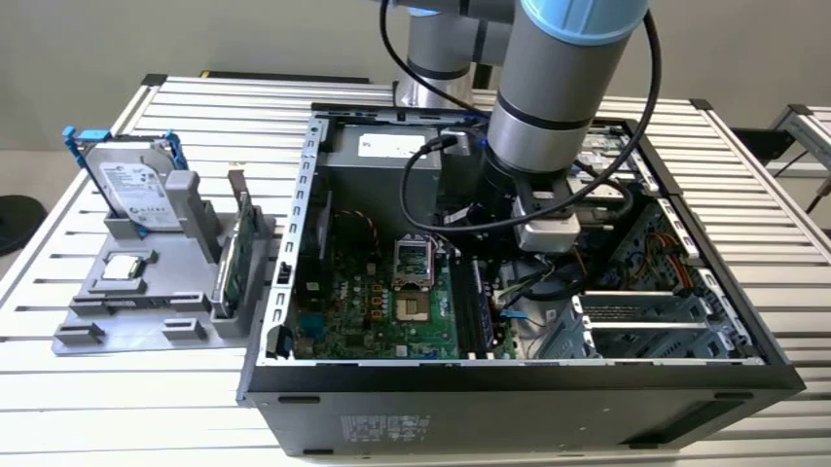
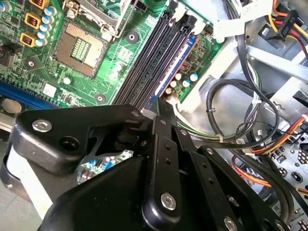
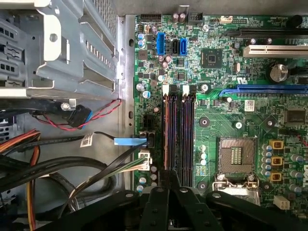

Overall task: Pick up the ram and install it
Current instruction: 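Press down the ram until it locks into place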

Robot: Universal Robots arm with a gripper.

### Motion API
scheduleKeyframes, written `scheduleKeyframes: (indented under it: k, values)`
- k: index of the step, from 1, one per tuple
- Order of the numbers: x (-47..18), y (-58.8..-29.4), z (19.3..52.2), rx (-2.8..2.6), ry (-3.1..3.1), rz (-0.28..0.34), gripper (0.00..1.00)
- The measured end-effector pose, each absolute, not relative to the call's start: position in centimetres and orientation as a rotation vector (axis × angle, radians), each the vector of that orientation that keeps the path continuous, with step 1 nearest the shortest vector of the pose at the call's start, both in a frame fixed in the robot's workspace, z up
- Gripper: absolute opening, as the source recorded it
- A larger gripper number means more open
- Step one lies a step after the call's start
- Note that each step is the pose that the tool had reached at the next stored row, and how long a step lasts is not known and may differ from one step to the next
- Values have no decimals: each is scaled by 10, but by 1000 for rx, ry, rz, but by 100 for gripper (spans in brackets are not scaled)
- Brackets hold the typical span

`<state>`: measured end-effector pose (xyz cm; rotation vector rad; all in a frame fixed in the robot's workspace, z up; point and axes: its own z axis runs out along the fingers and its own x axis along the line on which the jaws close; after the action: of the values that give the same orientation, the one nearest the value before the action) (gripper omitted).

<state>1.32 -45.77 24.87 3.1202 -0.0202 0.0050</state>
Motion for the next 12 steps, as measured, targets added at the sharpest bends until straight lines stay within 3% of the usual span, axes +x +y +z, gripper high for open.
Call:
scheduleKeyframes:
  k: [12]
  values:
    - [13, -458, 251, 3125, -20, 5, 0]
